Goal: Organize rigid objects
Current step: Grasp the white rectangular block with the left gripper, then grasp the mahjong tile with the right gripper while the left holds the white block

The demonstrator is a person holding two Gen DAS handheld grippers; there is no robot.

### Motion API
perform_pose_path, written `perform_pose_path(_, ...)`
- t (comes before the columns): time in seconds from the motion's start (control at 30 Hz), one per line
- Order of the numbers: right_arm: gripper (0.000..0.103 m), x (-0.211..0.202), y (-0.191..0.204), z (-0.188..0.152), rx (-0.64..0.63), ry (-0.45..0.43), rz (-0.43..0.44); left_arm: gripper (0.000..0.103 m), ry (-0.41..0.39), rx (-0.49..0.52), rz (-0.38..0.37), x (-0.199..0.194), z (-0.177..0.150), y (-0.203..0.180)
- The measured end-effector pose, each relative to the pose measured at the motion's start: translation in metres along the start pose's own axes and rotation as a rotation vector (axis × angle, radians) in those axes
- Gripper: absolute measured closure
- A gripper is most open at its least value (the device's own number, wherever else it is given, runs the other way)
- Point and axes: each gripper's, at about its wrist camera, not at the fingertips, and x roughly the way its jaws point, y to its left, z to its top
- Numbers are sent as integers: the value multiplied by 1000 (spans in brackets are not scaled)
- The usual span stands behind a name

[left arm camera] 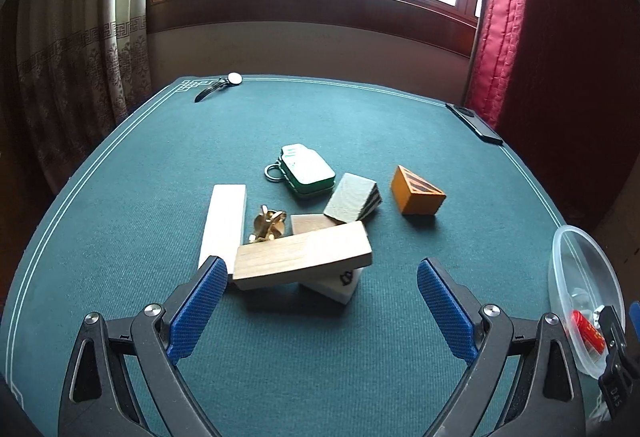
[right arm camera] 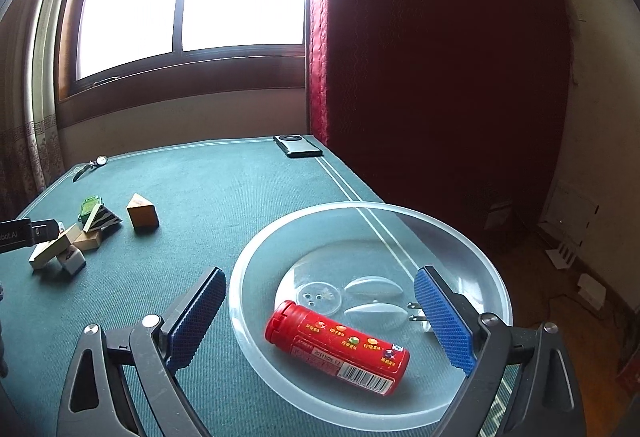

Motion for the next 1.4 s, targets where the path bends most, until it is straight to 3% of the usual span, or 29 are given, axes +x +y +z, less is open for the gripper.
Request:
perform_pose_path(0.23, 4, -4, 10, -3, -28, -3, 30, 6, 7, 14, 77, 4, 0, 29)
perform_pose_path(0.57, 3, -7, 22, -5, -56, 15, 66, 6, 41, -62, 142, 23, 5, 71)
perform_pose_path(0.93, 3, -8, 40, -7, -87, 35, 107, 8, 92, -48, 160, 63, 22, 76)
perform_pose_path(1.0, 3, -7, 42, -8, -90, 46, 119, 14, 100, -28, 158, 68, 23, 75)
perform_pose_path(1.13, 3, -4, 50, -8, -96, 74, 151, 37, 135, -36, 78, 79, 24, 79)
perform_pose_path(1.23, 3, 0, 59, -7, -101, 95, 183, 50, 124, -27, 58, 77, 25, 81)
perform_pose_path(1.33, 3, 4, 74, -5, -114, 125, 232, 69, 122, -15, 25, 75, 26, 85)
perform_pose_path(1.4, 3, 8, 84, -3, -112, 157, 277, 72, 121, -10, 17, 73, 25, 89)
